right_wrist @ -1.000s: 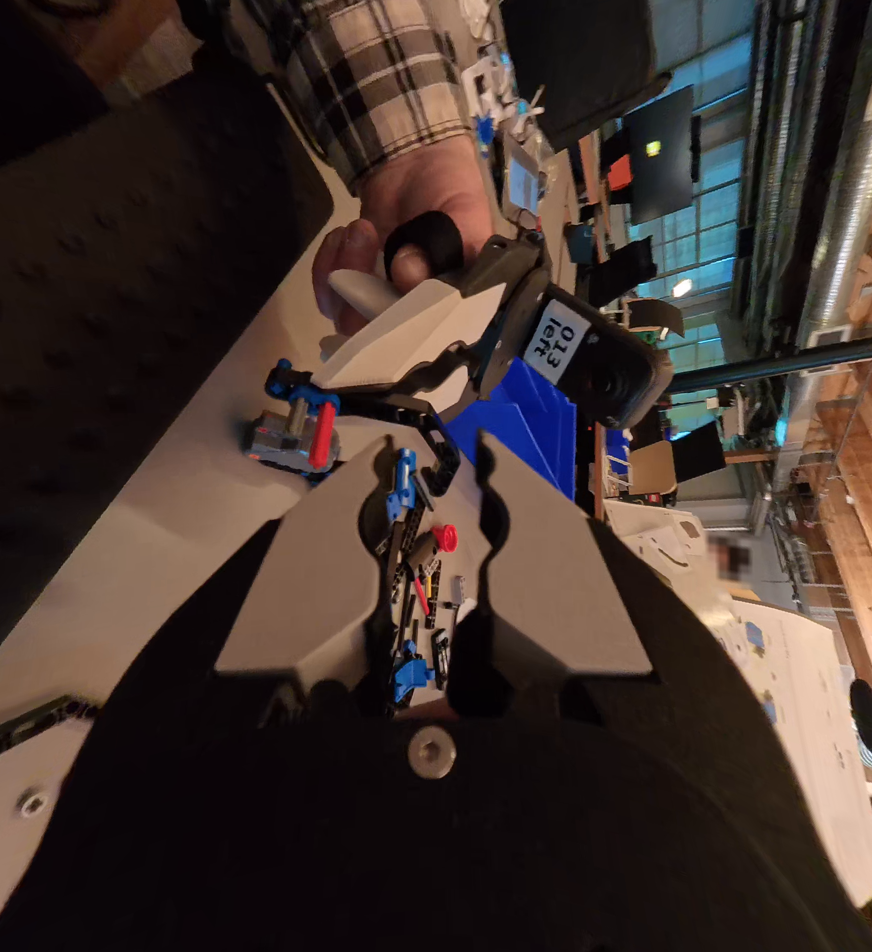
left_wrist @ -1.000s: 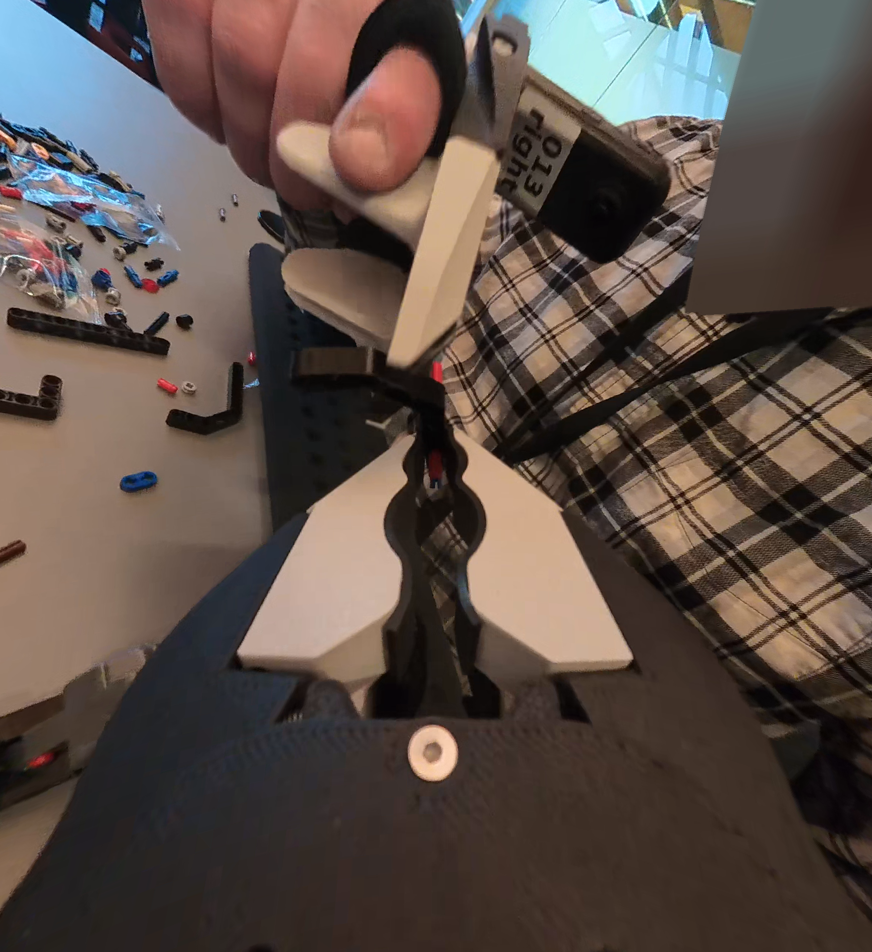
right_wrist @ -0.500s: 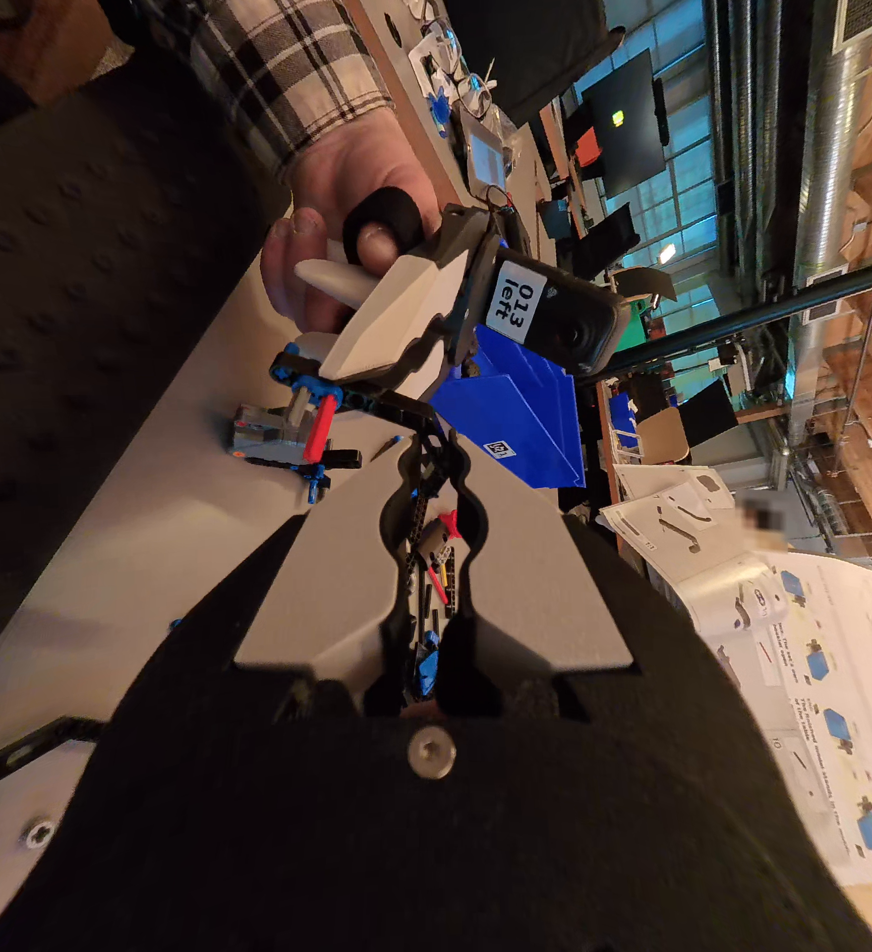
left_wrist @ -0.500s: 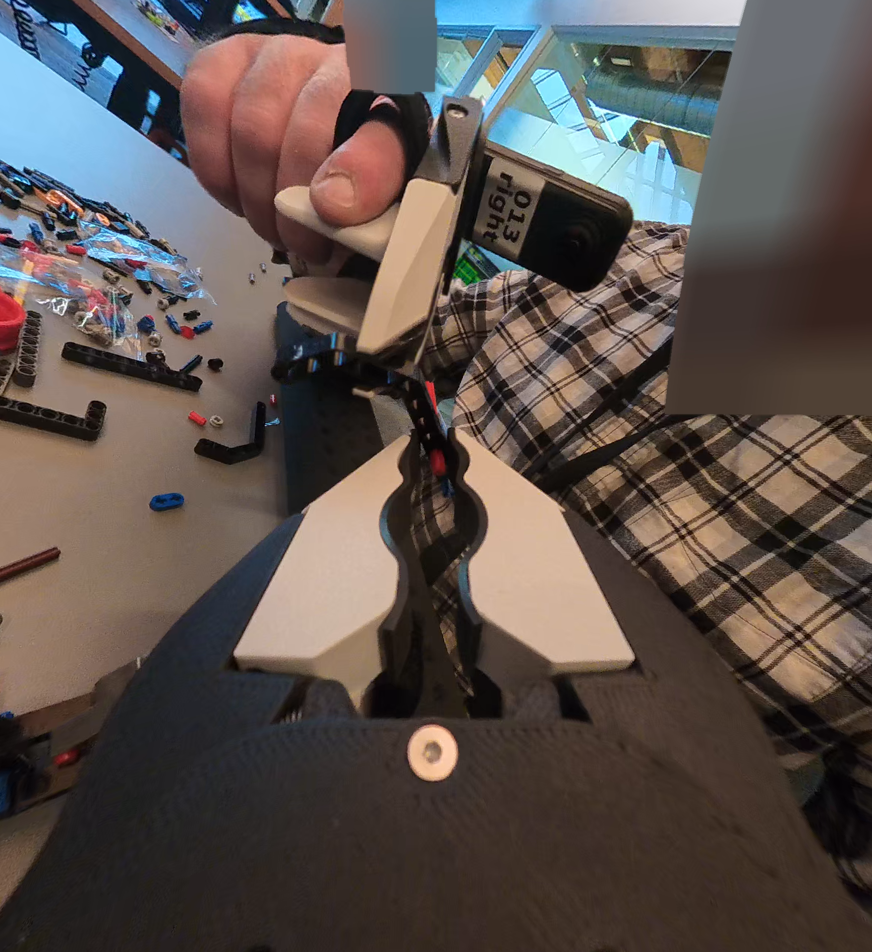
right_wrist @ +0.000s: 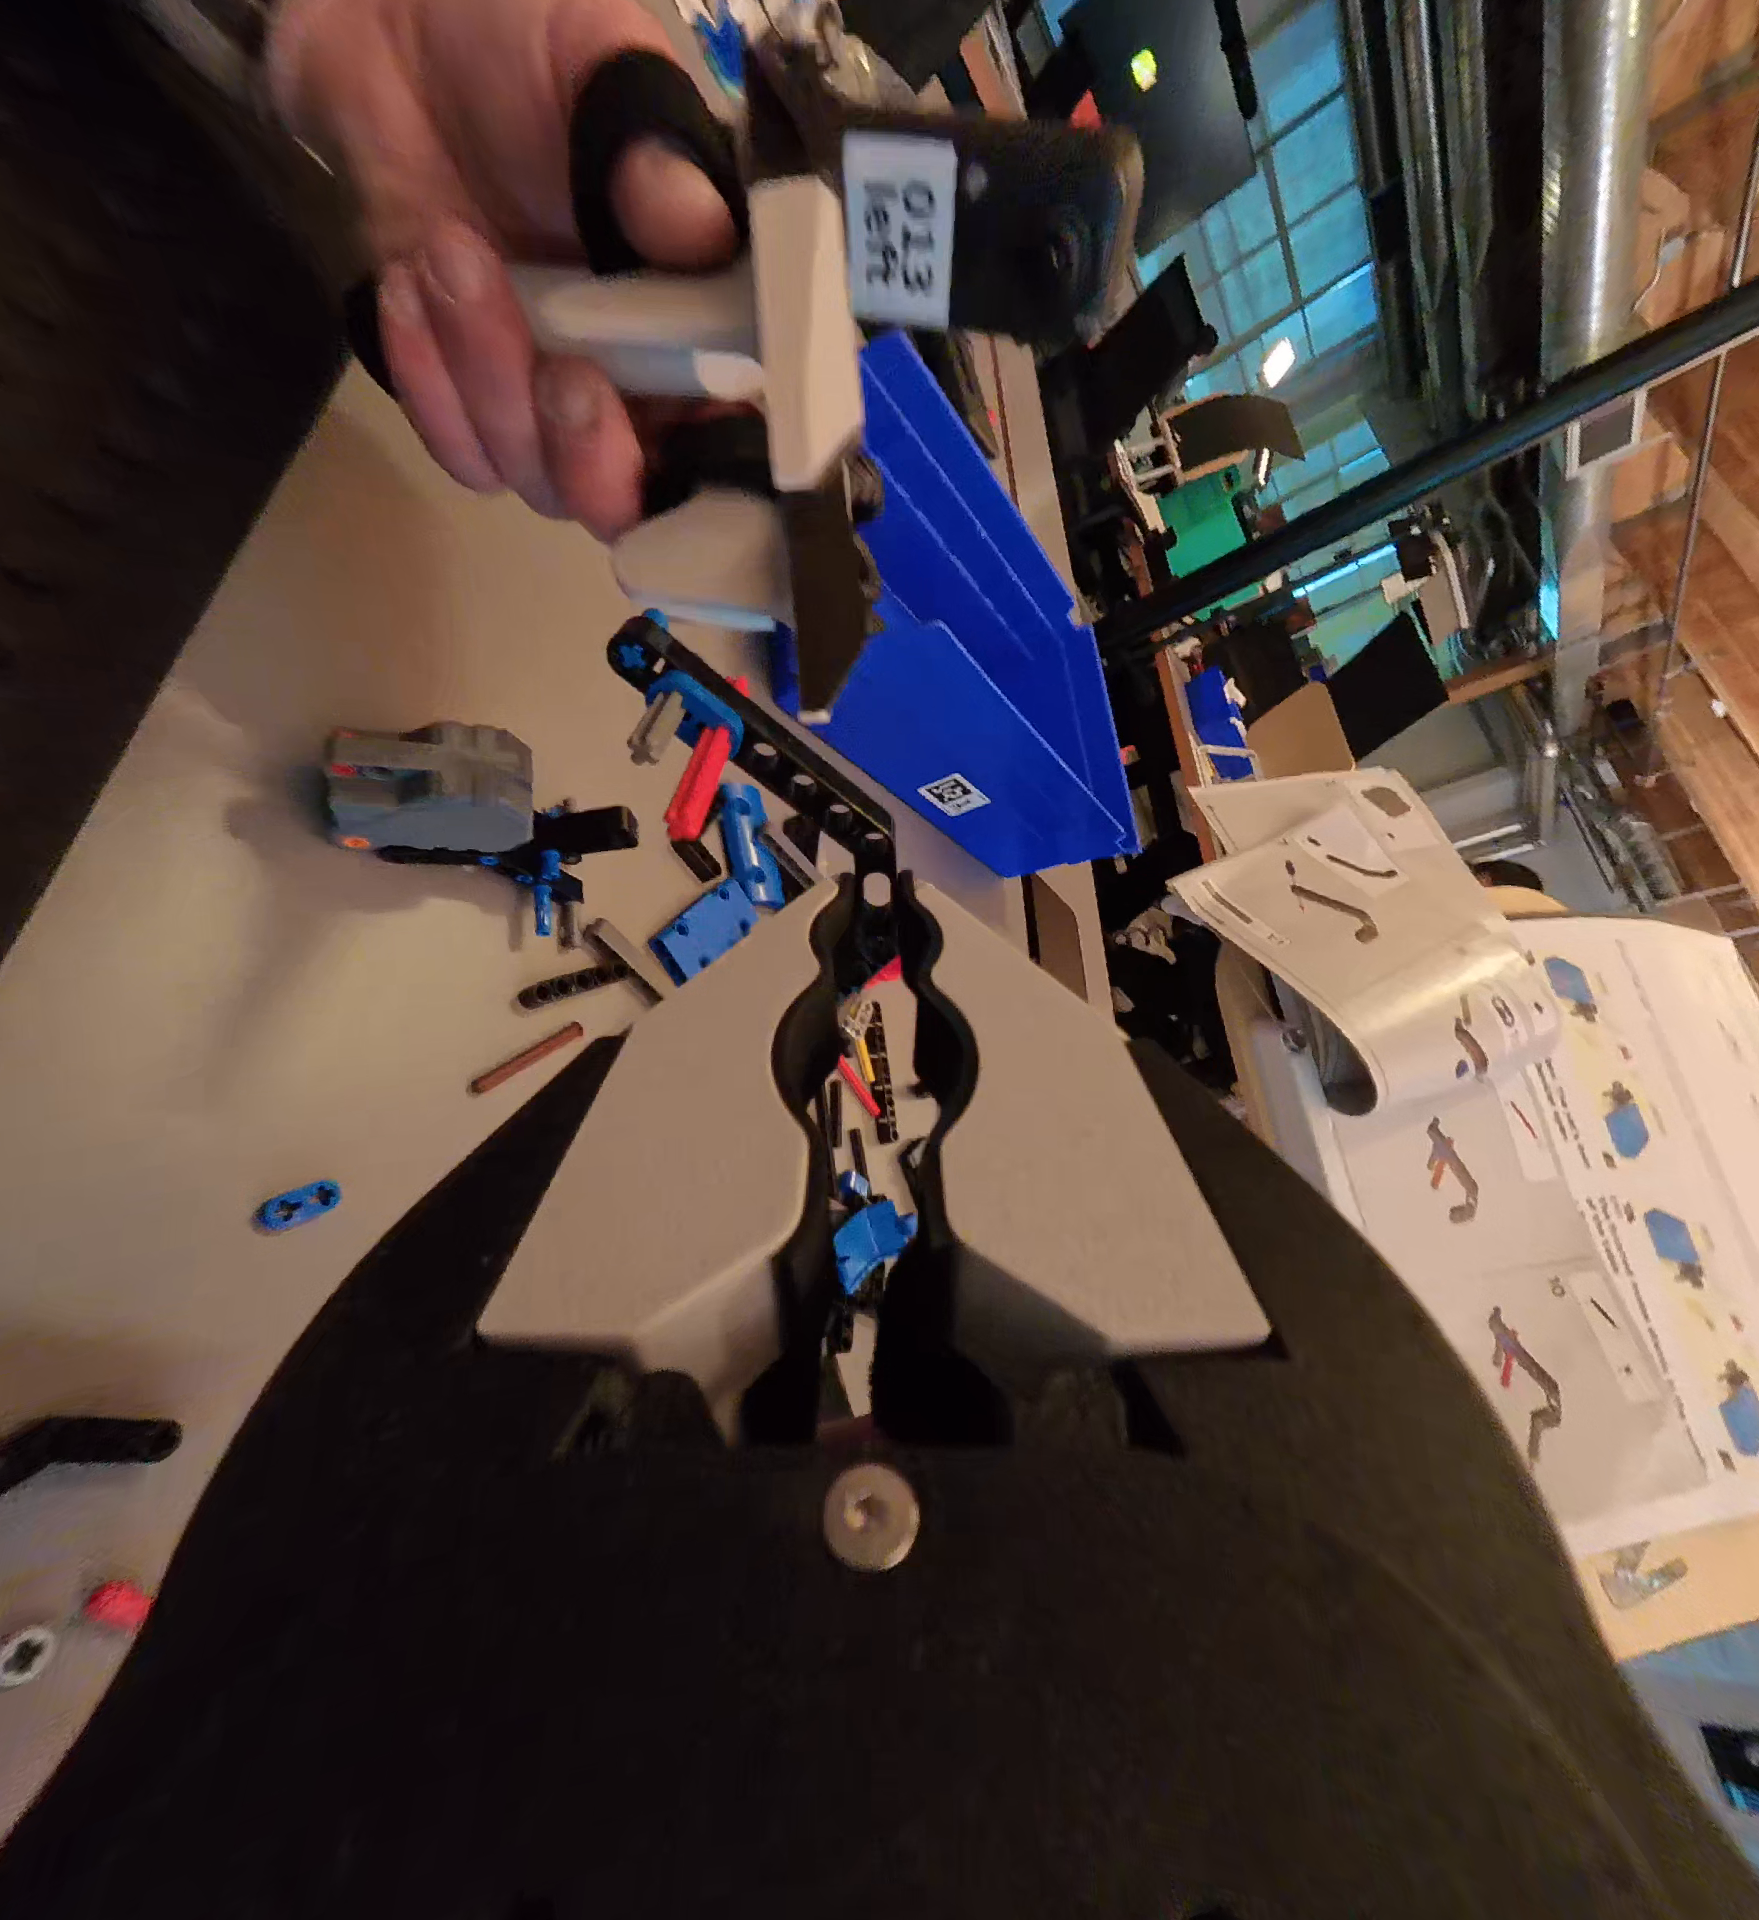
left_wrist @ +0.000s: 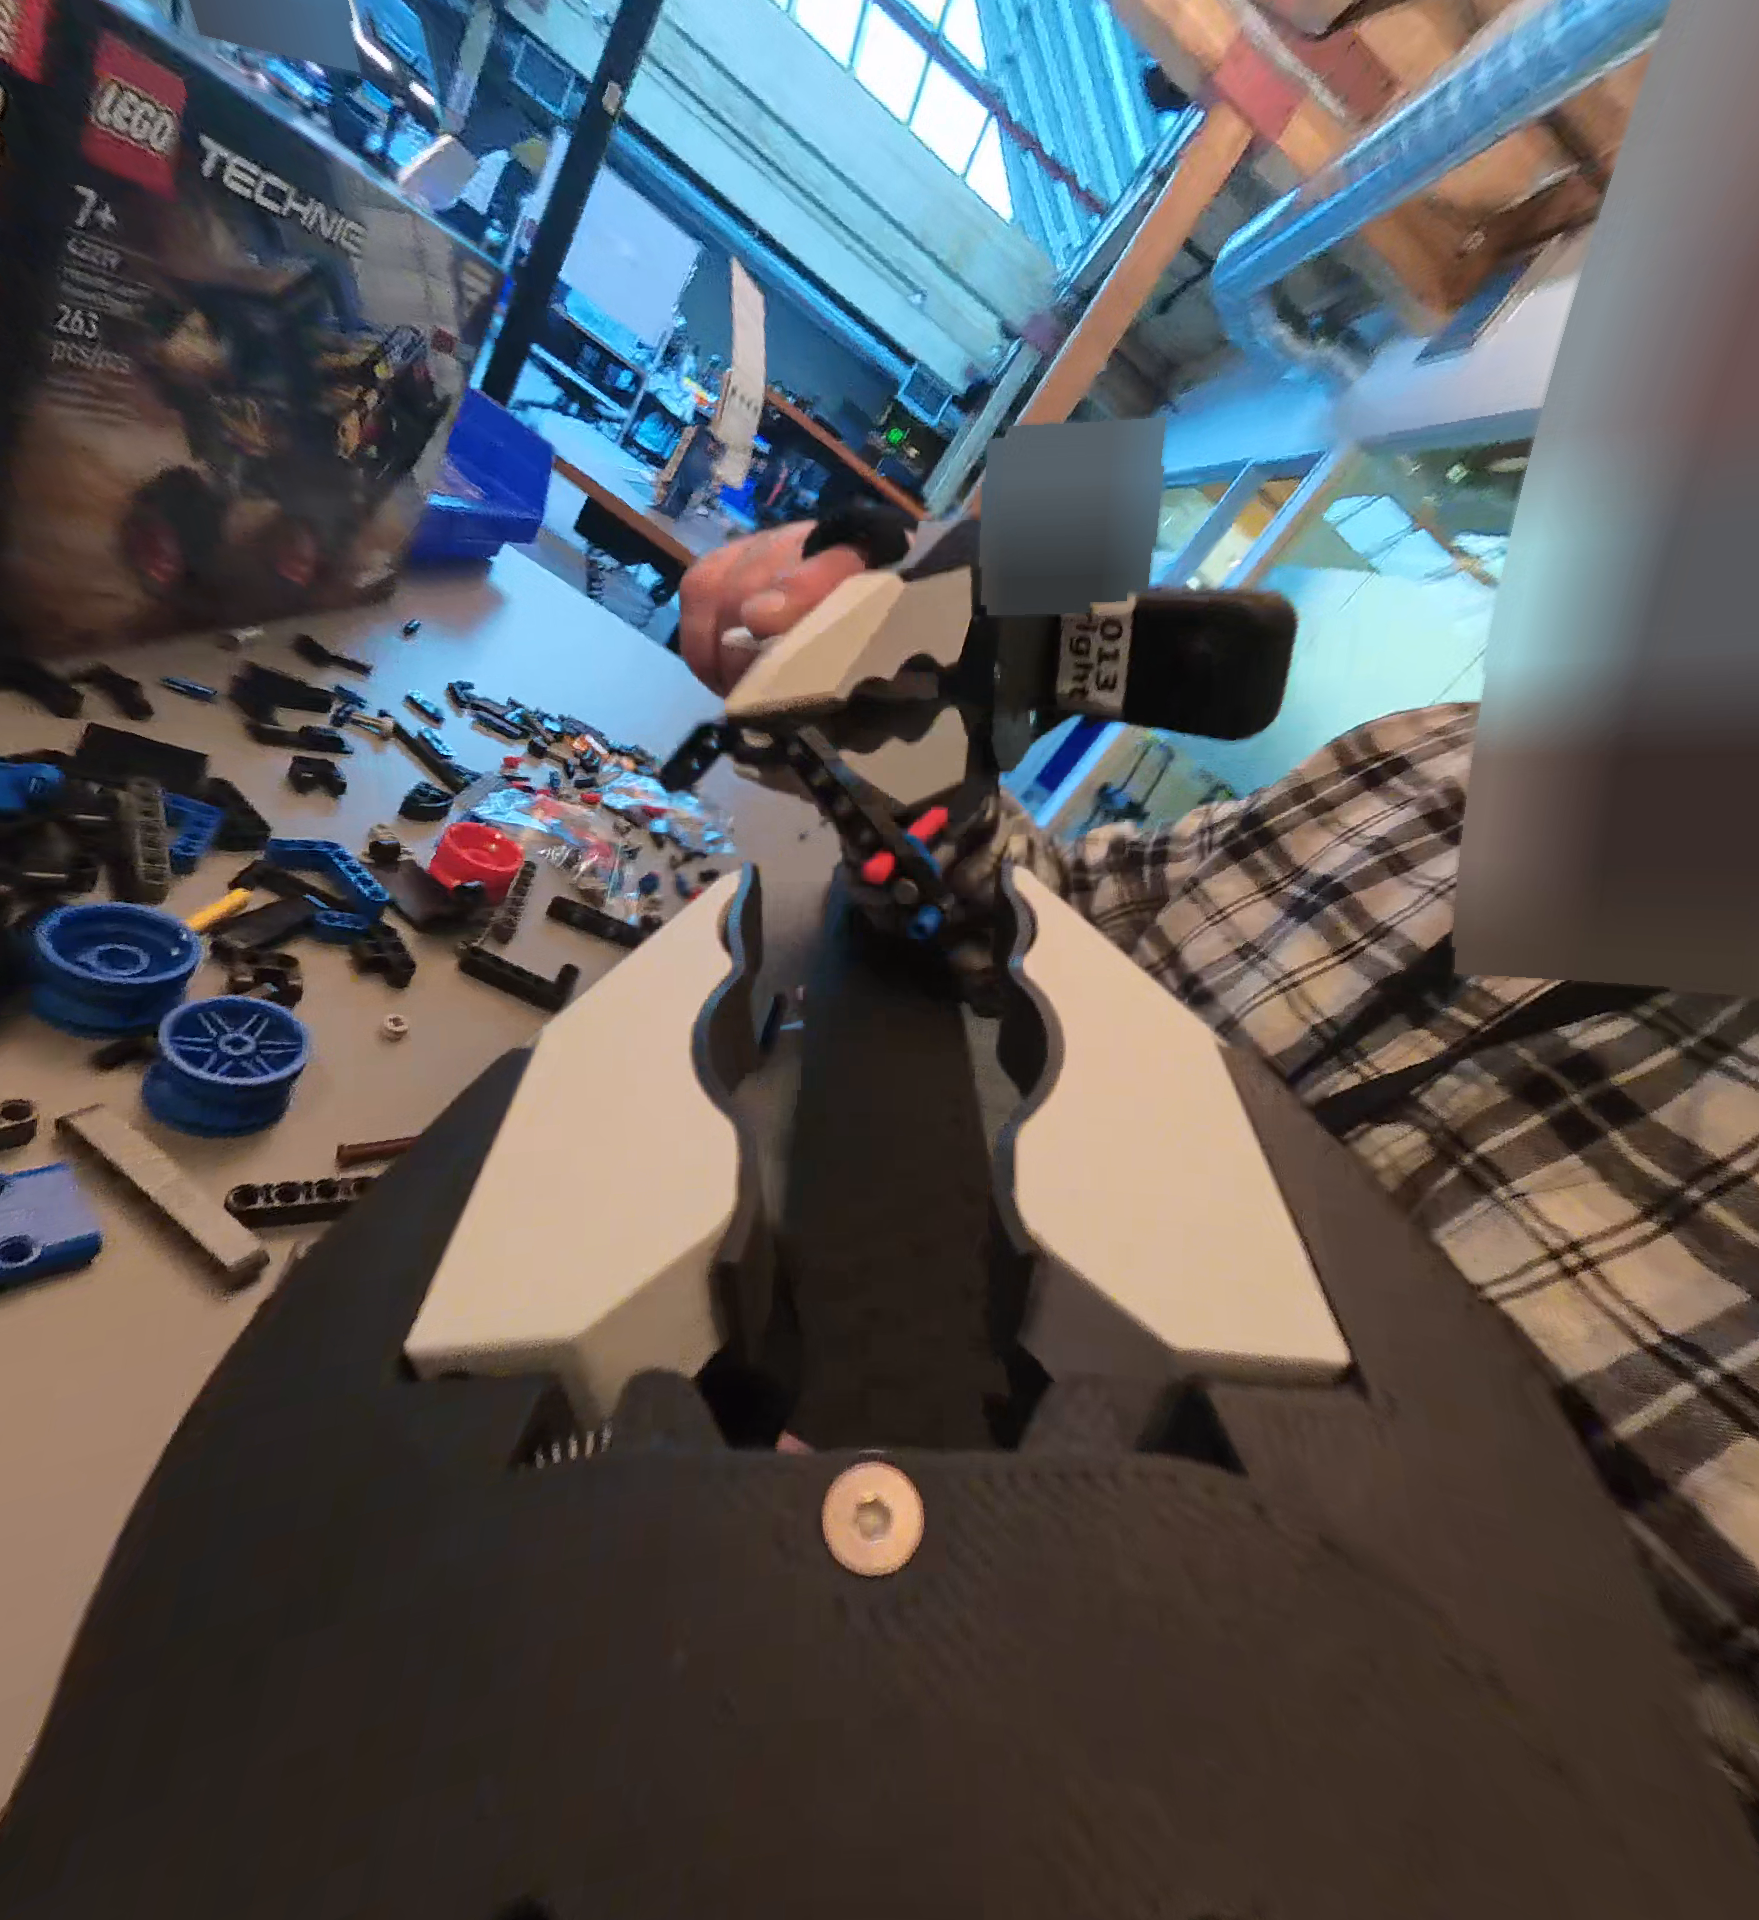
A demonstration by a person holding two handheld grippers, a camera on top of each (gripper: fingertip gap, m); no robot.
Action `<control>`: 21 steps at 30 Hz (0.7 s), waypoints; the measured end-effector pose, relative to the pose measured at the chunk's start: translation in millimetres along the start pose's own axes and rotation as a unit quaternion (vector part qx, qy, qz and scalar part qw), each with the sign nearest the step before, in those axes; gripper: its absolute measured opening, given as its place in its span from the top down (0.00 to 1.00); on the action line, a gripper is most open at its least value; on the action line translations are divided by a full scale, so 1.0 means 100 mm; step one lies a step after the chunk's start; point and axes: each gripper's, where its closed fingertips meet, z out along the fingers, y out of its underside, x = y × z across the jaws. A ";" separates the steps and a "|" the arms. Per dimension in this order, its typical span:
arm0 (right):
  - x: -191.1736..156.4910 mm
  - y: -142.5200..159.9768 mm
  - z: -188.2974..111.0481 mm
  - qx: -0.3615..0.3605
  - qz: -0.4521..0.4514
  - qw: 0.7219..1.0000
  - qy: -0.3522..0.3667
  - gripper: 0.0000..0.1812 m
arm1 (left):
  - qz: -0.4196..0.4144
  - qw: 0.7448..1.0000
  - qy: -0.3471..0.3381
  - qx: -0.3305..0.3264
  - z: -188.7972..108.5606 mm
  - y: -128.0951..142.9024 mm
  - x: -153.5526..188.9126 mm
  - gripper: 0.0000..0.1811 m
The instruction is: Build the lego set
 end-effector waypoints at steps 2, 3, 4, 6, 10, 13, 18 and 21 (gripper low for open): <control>0.02 0.02 0.01 -0.003 0.003 1.000 0.007 0.98 | 0.007 1.000 -0.006 -0.004 0.04 0.06 0.06 0.76; 0.04 0.03 0.02 -0.005 0.004 1.000 0.013 0.98 | 0.002 1.000 0.003 0.003 0.07 0.08 0.10 0.77; 0.06 0.05 0.03 -0.011 0.002 1.000 0.019 0.98 | -0.007 1.000 0.013 0.011 0.12 0.10 0.13 0.77; 0.06 0.06 0.05 -0.014 0.000 1.000 0.025 0.98 | -0.018 0.999 0.014 0.028 0.21 0.14 0.10 0.84; 0.08 0.04 0.05 -0.015 0.001 0.999 0.035 0.98 | -0.029 0.999 0.021 0.040 0.32 0.16 0.09 0.94; 0.08 0.05 0.05 -0.013 -0.005 0.999 0.039 0.98 | -0.020 0.999 0.011 0.033 0.32 0.17 0.08 0.94; 0.11 0.08 0.05 -0.013 0.005 0.999 0.044 0.98 | 0.005 0.999 -0.024 0.038 0.27 0.11 0.03 0.93; 0.17 0.14 0.05 -0.028 0.012 0.998 0.058 0.98 | 0.032 0.997 -0.048 0.058 0.23 0.02 0.00 0.90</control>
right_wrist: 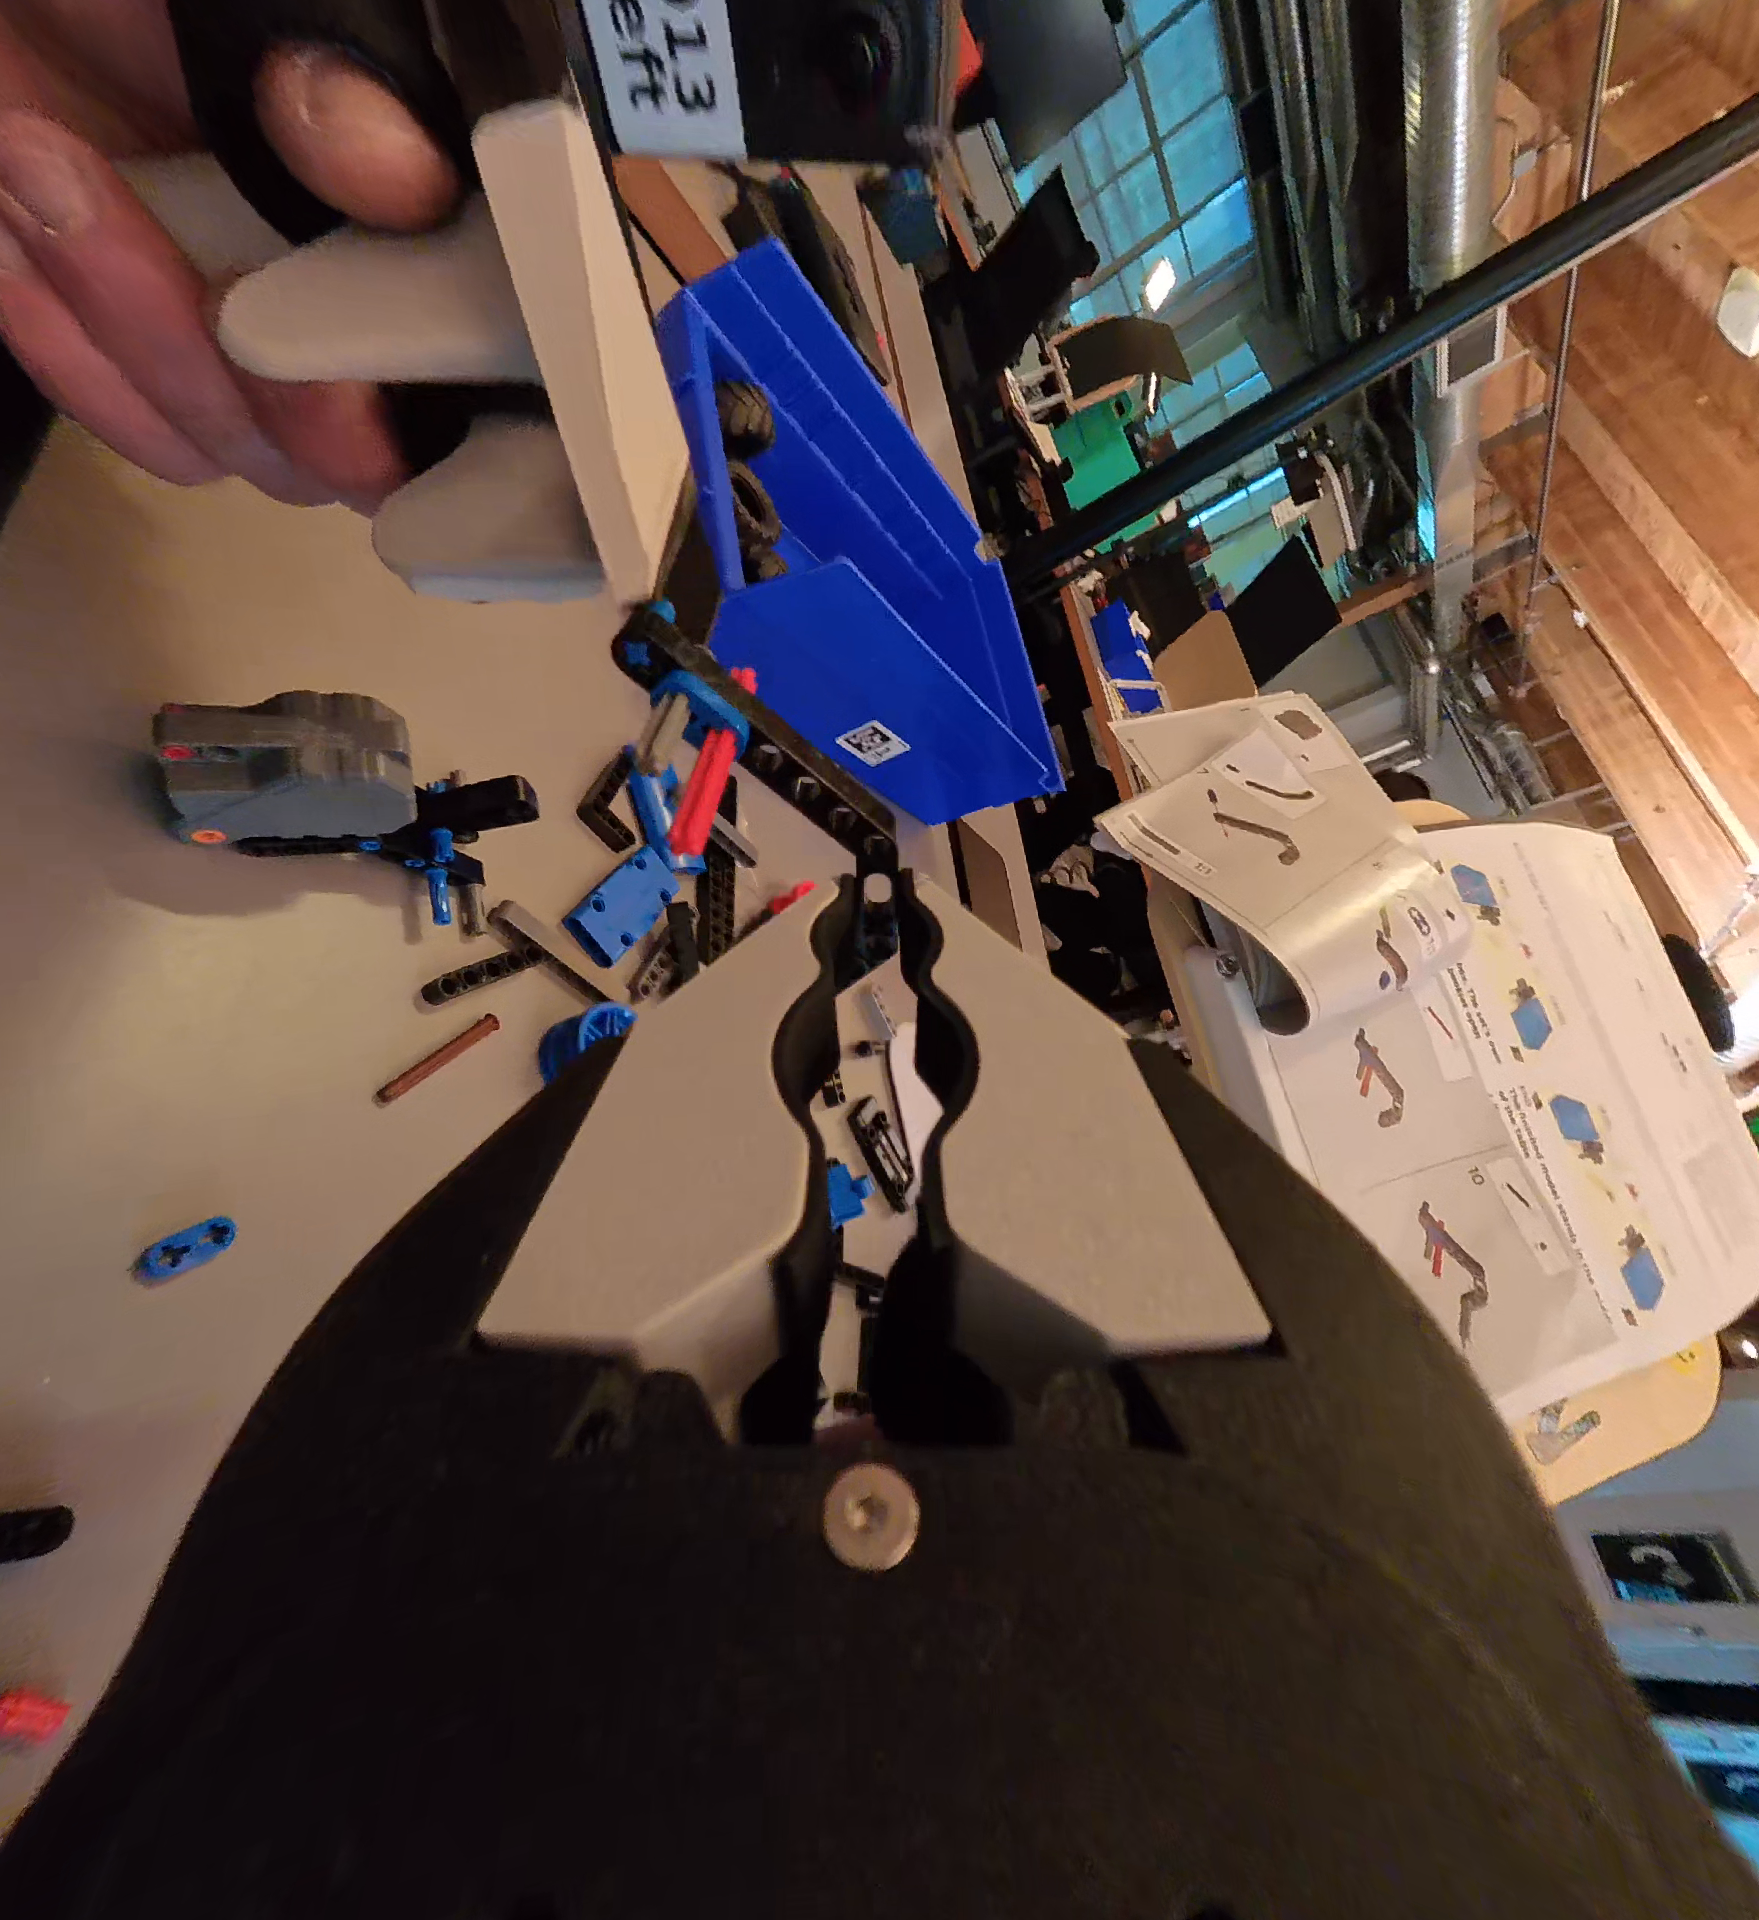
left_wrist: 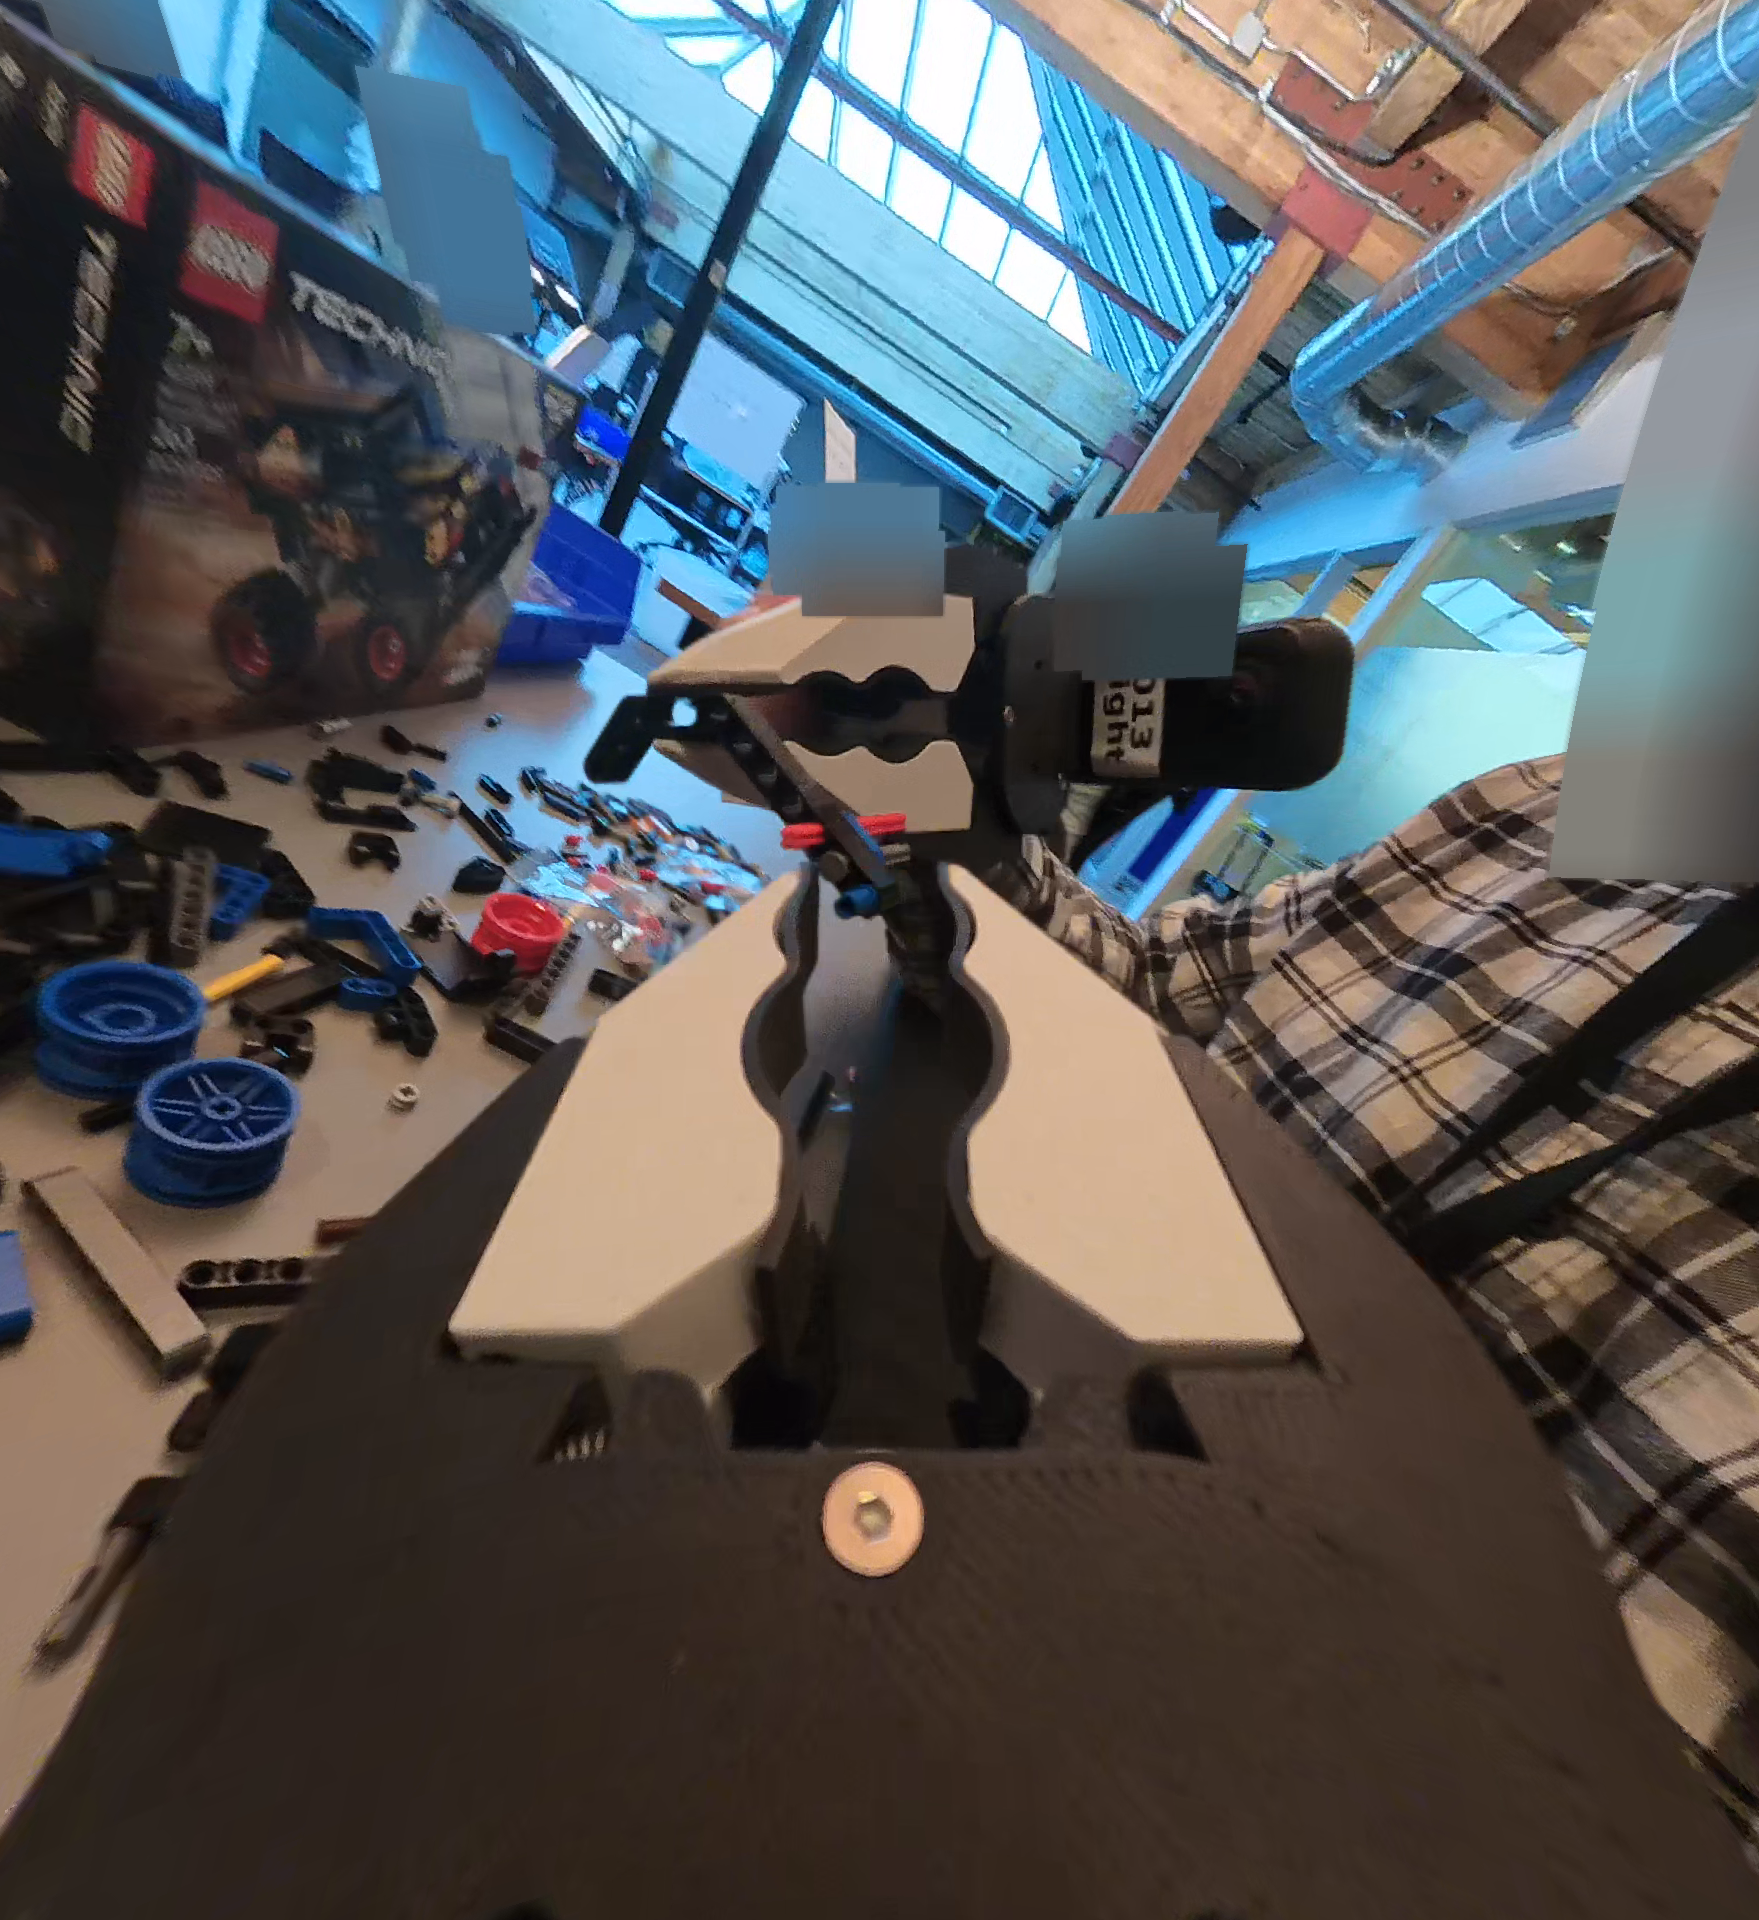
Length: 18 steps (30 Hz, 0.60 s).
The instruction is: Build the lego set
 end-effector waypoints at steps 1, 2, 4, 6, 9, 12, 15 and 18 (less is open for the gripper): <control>0.03 0.02 0.00 -0.005 0.003 1.000 0.006 0.98 | 0.011 1.000 -0.012 0.010 -0.01 -0.04 -0.02 0.88; 0.06 0.05 0.00 -0.011 0.008 1.000 0.013 0.98 | 0.027 0.999 -0.026 0.021 -0.03 -0.08 -0.05 0.86; 0.11 0.09 0.01 -0.016 0.020 0.999 0.023 0.97 | 0.061 0.997 -0.045 0.029 -0.04 -0.13 -0.06 0.82; 0.16 0.12 0.01 -0.023 0.030 0.999 0.033 0.97 | 0.104 0.992 -0.070 0.036 -0.05 -0.17 -0.07 0.79; 0.20 0.12 0.01 -0.021 0.042 0.998 0.046 0.98 | 0.188 0.971 -0.142 0.037 -0.09 -0.24 -0.15 0.75; 0.21 0.10 0.01 -0.016 0.047 0.998 0.049 0.98 | 0.289 0.940 -0.183 0.018 -0.06 -0.28 -0.10 0.76; 0.20 0.08 0.02 -0.008 0.061 0.997 0.048 0.97 | 0.357 0.912 -0.203 -0.010 0.01 -0.26 -0.05 0.82; 0.20 0.06 0.03 -0.003 0.067 0.997 0.050 0.97 | 0.384 0.894 -0.227 -0.034 0.05 -0.23 -0.09 0.88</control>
